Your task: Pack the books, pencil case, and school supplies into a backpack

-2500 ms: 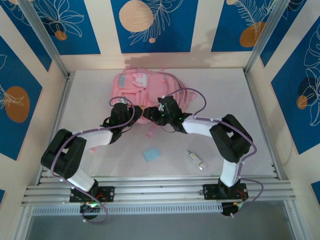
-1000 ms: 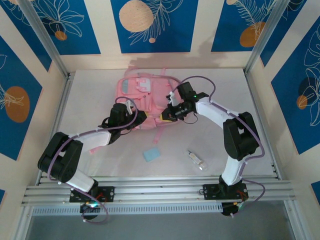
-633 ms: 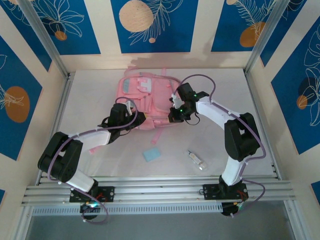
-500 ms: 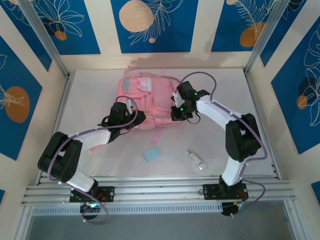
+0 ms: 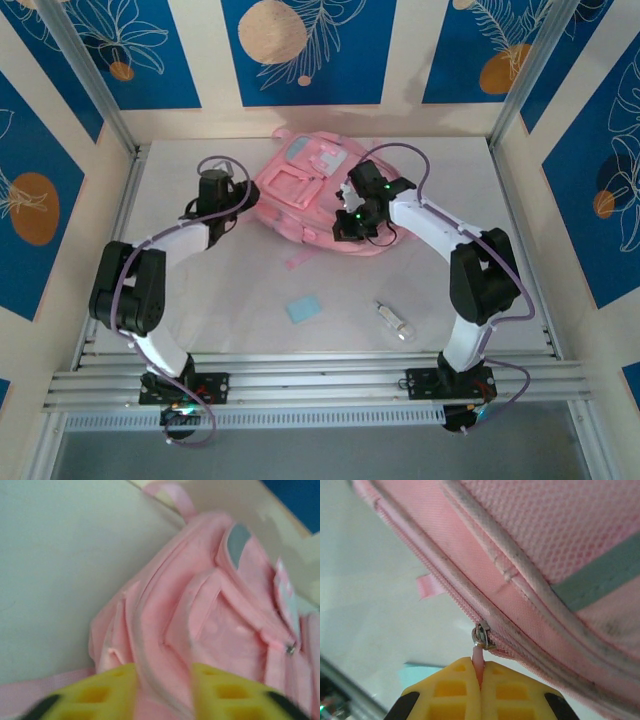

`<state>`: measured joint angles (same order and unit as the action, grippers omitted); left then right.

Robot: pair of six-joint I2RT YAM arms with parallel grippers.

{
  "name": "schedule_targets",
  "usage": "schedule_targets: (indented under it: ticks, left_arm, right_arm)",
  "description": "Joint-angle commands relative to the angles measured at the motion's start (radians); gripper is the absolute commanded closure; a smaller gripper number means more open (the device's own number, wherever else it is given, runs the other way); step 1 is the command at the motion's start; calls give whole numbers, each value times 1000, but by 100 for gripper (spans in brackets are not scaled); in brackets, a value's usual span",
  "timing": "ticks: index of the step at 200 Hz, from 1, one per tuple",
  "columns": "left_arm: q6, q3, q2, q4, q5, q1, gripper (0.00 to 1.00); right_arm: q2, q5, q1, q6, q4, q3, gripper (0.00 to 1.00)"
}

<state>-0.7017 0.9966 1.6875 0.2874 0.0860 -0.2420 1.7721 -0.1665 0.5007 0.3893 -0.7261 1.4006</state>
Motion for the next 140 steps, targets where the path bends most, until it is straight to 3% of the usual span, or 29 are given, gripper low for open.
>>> schedule_targets:
  ticks: [1,46,74,108,140]
  left_arm:
    - [-28,7,-63,-32,37,1,45]
    - [-256,-200,-258,32,103,-50,21]
    - [-387,-281,-295,76,75,-127,19]
    - [-491,-270,-209,179,71,-189,20]
    - [-560,-236,-81,280,85,-207,29]
  right_arm:
    - [-21,-194,30,109,108,24,100]
    - [71,-176,48,154,150,197,100]
    - [115,-197,68,200,163,248,100]
    - [115,-194,108,261,222,205,100]
    - [86,-196,134,294,283,141,100]
